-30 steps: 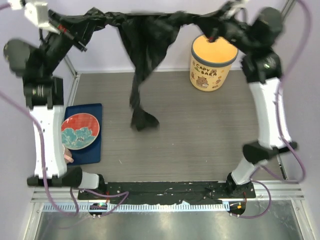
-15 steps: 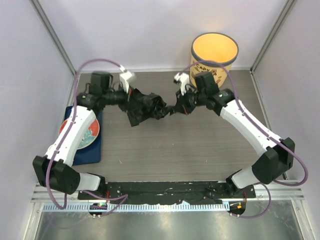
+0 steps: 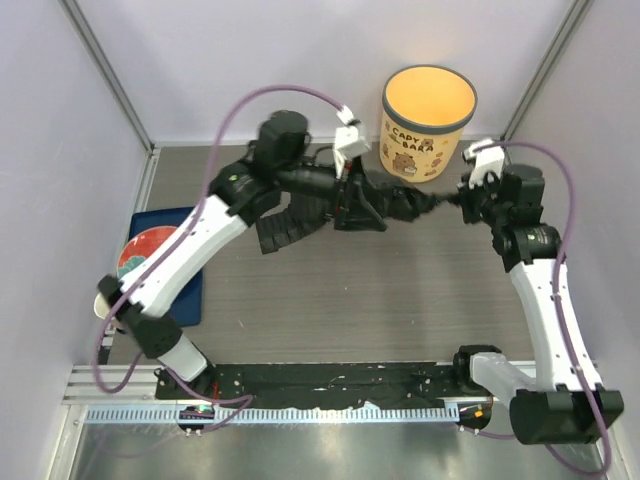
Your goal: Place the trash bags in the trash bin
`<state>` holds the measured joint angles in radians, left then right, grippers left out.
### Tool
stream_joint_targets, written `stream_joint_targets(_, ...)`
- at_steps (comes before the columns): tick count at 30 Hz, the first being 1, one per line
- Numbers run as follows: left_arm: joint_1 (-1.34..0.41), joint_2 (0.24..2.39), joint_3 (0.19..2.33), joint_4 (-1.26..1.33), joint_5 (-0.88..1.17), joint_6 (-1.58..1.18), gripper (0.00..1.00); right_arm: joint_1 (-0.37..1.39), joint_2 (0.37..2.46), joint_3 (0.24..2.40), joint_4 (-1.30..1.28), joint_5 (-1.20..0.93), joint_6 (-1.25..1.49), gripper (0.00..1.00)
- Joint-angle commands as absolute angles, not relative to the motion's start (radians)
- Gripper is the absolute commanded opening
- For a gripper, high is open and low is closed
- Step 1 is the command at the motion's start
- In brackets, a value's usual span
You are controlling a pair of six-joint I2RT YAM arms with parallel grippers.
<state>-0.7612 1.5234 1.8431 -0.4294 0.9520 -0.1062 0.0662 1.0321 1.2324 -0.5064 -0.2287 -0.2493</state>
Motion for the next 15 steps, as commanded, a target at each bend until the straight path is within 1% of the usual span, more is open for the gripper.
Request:
stream_joint_targets(1, -0.657, 1.582, 1.885, -0.761, 0.858, 0.052, 0.7, -0.13, 0.996, 0.981, -0.663, -0.006, -0.501, 0.01)
stream_joint_targets(2, -0.597, 1.556, 1.796, -0.688, 0.912, 0.026, 0.76, -0.161, 0.985, 0.951, -0.687, -0.003, -0.524, 0.01)
stream_joint_targets(3, -0.534, 1.528, 1.729, -0.619, 0.931, -0.054, 0.86, -0.184, 0.98, 0.912, -0.704, -0.003, -0.543, 0.01)
stream_joint_targets(4, -0.415, 1.499, 1.66, -0.553, 0.933, -0.073, 0.89, -0.227, 0.971, 0.898, -0.716, -0.003, -0.555, 0.01)
stream_joint_targets(5, -0.369, 1.464, 1.55, -0.482, 0.908, -0.068, 0.9, -0.236, 0.971, 0.884, -0.741, -0.003, -0.583, 0.01)
stream_joint_targets(6, -0.335, 1.463, 1.514, -0.486, 0.841, -0.034, 0.91, -0.242, 0.971, 0.861, -0.753, 0.029, -0.594, 0.01)
stream_joint_targets(7, -0.309, 1.471, 1.487, -0.52, 0.78, 0.136, 0.91, -0.241, 0.973, 0.85, -0.764, 0.035, -0.603, 0.01)
stream_joint_targets(9, -0.307, 1.547, 1.47, -0.609, 0.619, 0.272, 0.9, -0.241, 1.014, 0.851, -0.82, 0.014, -0.627, 0.01)
stream_joint_targets(10, -0.299, 1.583, 1.471, -0.632, 0.597, 0.376, 0.9, -0.241, 1.029, 0.857, -0.85, -0.029, -0.646, 0.07)
stream_joint_targets(11, -0.296, 1.626, 1.473, -0.659, 0.572, 0.427, 0.9, -0.242, 1.069, 0.885, -0.906, -0.064, -0.673, 0.17)
stream_joint_targets(12, -0.296, 1.702, 1.477, -0.666, 0.492, 0.46, 0.9, -0.241, 1.089, 0.906, -0.94, -0.078, -0.69, 0.41)
stream_joint_targets(14, -0.284, 1.79, 1.532, -0.743, 0.477, 0.579, 0.89, -0.241, 1.135, 0.958, -1.049, -0.097, -0.727, 0.59)
stream_joint_targets(15, -0.282, 1.865, 1.552, -0.77, 0.471, 0.609, 0.9, -0.242, 1.175, 1.027, -1.093, -0.133, -0.773, 0.71)
